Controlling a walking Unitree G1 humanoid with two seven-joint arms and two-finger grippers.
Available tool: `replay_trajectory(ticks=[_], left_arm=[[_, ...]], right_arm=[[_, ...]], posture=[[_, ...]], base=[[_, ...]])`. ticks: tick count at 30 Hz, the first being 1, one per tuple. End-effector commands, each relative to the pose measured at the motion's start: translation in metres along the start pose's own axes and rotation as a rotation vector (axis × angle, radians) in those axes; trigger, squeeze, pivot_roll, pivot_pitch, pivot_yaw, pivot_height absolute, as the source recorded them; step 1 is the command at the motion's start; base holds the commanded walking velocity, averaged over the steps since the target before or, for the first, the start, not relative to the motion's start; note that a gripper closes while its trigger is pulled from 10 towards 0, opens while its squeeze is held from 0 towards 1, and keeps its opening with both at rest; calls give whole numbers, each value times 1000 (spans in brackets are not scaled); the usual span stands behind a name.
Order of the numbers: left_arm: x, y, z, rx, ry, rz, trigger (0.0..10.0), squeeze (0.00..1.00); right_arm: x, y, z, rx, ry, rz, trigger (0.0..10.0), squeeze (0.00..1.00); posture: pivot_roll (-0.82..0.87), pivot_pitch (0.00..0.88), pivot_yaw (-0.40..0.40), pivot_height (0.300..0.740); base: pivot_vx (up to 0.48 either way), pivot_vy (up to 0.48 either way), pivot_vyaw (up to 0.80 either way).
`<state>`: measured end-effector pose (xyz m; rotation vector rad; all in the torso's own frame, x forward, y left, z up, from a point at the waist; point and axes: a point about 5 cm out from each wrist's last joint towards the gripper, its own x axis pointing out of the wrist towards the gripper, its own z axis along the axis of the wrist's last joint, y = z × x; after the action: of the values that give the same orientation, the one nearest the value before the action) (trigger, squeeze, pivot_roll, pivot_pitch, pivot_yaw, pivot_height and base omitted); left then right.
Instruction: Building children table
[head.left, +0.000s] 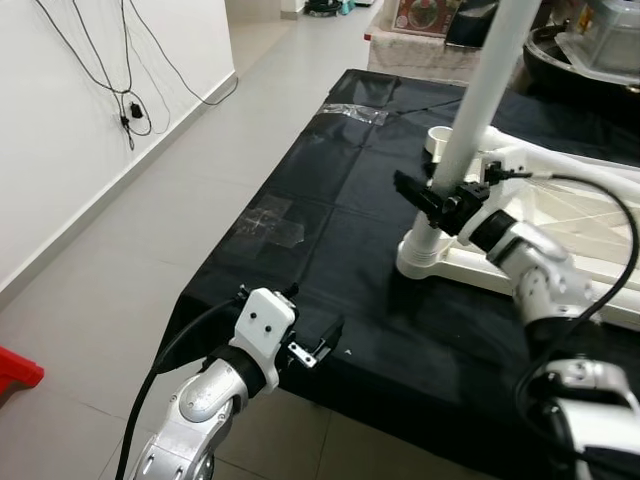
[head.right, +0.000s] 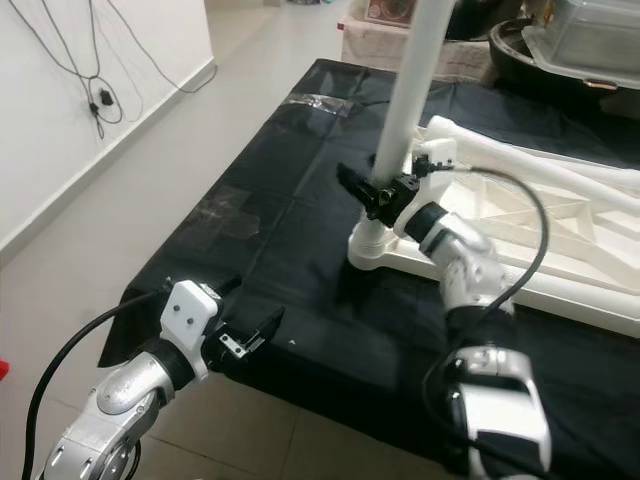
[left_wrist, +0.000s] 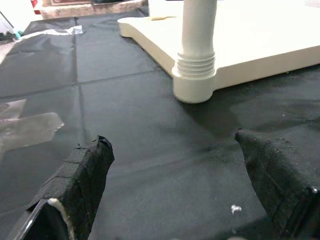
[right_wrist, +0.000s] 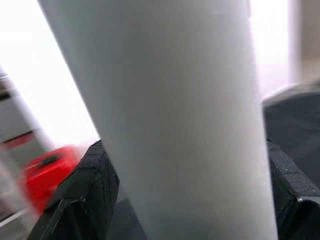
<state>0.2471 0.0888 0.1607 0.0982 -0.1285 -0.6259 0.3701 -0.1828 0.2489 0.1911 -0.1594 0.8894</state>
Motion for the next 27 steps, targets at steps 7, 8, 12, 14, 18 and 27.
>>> replay_trajectory(ticks=[7, 8, 12, 14, 18, 27], left_arm=[[-3, -4, -4, -4, 13, -15, 10000, 0], [-3, -4, -4, -4, 13, -15, 10000, 0], [-3, -5, -3, -5, 12, -16, 10000, 0], [-4, -6, -3, -8, 10, -18, 10000, 0], [-3, -8, -1, -9, -4, -20, 10000, 0], [0, -8, 4, -9, -30, -12, 10000, 0]], right_arm=[[29, 30, -19, 12, 126, 390, 10000, 0], [29, 30, -19, 12, 126, 390, 10000, 0], [32, 33, -20, 4, 136, 426, 10000, 0], [39, 39, -19, -14, 144, 474, 3922, 0], [47, 41, -20, -90, 126, 393, 0, 0], [41, 20, -35, -133, 67, -132, 0, 0]], posture=[[133, 169, -24, 740], [133, 169, -24, 740], [135, 168, -26, 740], [135, 165, -28, 740], [128, 155, -32, 740], [112, 139, -32, 740]], base=[[0, 0, 0], [0, 0, 0], [0, 0, 0], [0, 0, 0], [0, 0, 0], [0, 0, 0]])
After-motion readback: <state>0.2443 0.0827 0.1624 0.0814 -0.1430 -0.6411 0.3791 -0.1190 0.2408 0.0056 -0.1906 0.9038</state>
